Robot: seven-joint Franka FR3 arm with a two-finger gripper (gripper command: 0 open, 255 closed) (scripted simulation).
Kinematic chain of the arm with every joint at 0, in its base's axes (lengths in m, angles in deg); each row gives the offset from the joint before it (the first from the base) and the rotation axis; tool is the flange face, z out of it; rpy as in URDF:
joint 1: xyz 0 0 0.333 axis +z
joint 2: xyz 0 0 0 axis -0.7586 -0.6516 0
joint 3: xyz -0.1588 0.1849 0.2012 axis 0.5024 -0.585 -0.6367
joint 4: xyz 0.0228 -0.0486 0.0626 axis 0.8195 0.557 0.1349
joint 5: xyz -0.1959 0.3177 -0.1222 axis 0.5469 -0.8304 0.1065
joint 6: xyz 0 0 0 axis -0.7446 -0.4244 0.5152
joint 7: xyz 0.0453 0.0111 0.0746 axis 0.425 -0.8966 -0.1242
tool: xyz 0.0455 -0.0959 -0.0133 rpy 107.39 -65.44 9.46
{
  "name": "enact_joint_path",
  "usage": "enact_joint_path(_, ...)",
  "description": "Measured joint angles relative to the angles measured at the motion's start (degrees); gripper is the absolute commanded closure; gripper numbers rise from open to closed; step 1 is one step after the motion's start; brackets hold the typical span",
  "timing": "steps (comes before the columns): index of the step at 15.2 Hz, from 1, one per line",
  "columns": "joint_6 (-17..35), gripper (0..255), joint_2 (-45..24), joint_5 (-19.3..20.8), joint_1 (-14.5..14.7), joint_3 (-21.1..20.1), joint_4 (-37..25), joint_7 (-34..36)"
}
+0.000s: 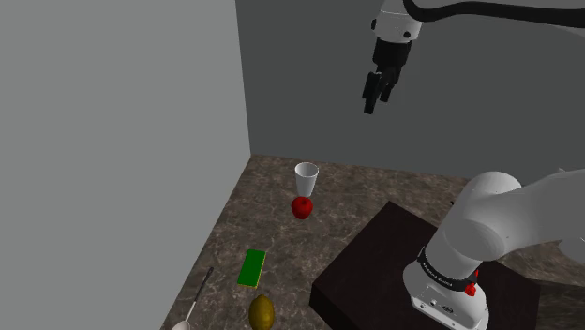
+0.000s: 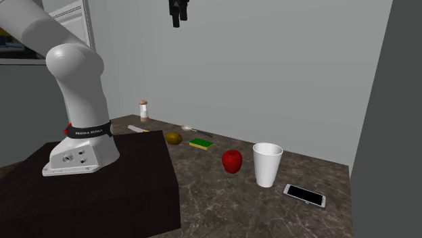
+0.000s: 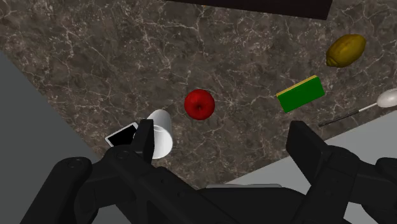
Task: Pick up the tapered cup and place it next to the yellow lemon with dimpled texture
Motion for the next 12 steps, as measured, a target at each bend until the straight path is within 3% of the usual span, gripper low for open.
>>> enact_joint_path(3, 2.35, 0, -1.27, 0.16, 0.0, 0.09, 1.12, 0.0)
enact_joint_path(12, 19.93, 0, -11.01, 1.58, -0.23, 1.05, 8.82, -0.1)
